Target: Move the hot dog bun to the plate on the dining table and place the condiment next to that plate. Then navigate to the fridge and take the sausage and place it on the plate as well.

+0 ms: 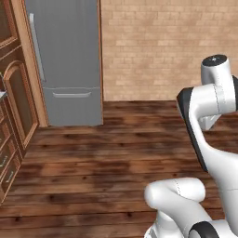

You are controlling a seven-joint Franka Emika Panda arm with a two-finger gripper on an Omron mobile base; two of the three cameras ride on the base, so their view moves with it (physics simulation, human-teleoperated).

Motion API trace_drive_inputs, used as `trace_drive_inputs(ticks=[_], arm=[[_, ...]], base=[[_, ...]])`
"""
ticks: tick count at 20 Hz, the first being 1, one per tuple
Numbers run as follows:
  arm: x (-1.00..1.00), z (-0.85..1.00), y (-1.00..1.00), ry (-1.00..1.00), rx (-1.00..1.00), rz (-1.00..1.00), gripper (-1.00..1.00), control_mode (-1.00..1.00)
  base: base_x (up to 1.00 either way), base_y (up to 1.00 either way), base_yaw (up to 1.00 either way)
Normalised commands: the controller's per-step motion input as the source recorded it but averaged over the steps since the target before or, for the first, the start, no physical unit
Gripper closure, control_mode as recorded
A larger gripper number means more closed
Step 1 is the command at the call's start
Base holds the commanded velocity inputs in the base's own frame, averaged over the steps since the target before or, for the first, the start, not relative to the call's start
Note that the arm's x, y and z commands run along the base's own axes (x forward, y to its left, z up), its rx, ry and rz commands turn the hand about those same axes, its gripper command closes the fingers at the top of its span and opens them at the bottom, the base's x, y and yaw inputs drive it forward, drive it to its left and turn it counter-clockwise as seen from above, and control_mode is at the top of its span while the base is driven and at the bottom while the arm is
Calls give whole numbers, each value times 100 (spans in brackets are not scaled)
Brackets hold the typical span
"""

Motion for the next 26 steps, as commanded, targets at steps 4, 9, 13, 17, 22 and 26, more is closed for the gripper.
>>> trace_drive_inputs(ticks=[4, 9, 13, 17, 22, 26], arm=[[0, 0, 0, 0, 0, 0, -100, 100], [0, 0, 0, 0, 0, 0, -100, 100], [0, 0, 0, 0, 0, 0, -100, 100], [0, 0, 0, 0, 0, 0, -100, 100], [0, 0, 0, 0, 0, 0, -100, 100], [0, 0, 0, 0, 0, 0, -100, 100]], base=[[100, 79, -16], [100, 76, -16], [100, 67, -17], [98, 78, -17], [85, 79, -15], [71, 69, -13]])
